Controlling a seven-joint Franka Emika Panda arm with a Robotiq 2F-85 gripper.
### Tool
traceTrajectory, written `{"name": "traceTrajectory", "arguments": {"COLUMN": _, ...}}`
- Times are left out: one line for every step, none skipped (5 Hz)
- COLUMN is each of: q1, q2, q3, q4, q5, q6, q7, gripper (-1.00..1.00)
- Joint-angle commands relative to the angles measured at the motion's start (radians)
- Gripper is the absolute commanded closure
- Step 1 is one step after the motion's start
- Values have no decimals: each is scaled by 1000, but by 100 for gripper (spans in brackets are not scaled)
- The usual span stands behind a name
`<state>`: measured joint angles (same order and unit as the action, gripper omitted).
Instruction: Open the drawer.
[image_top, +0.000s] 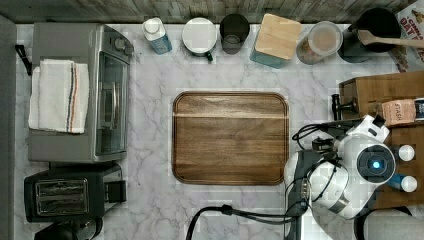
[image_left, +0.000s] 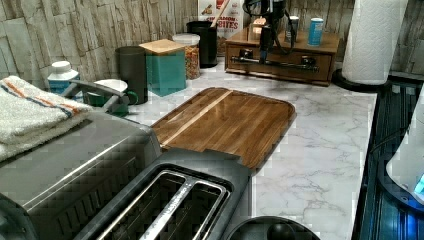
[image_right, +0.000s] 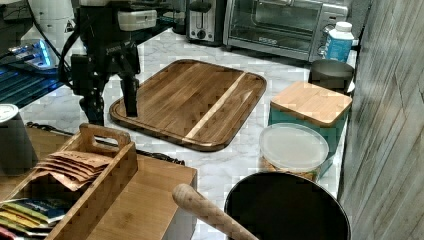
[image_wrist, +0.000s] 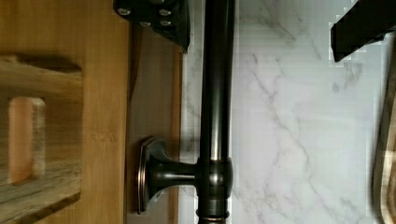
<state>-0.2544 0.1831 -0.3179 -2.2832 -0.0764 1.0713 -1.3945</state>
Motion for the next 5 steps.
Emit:
{"name": "traceTrajectory", "arguments": {"q1": -14, "q2": 51, "q3": -23, "q4": -13, "q5": 8, "q6": 81, "q7": 10, "gripper": -100}}
{"name": "traceTrajectory", "arguments": {"q1": -67, "q2": 125, "q3": 11, "q4": 81, "q5": 92, "q6": 38, "q7": -70, "gripper": -100}}
{"name": "traceTrajectory", "arguments": {"q1": -93, "q2": 168, "q3": 28, "q4": 123, "q5": 125, "q6": 34, "q7": -99, "gripper": -100}}
{"name": "traceTrajectory", "arguments": {"q1": -126, "q2": 195, "q3": 55, "q4": 202, "q5": 146, "q6": -71, "q7": -156, "gripper": -100}}
{"name": "traceTrajectory", "arguments": {"q1": -160, "q2": 215, "q3": 82, "q4": 276, "q5": 203, "q6": -209, "q7": -247, "gripper": -100}}
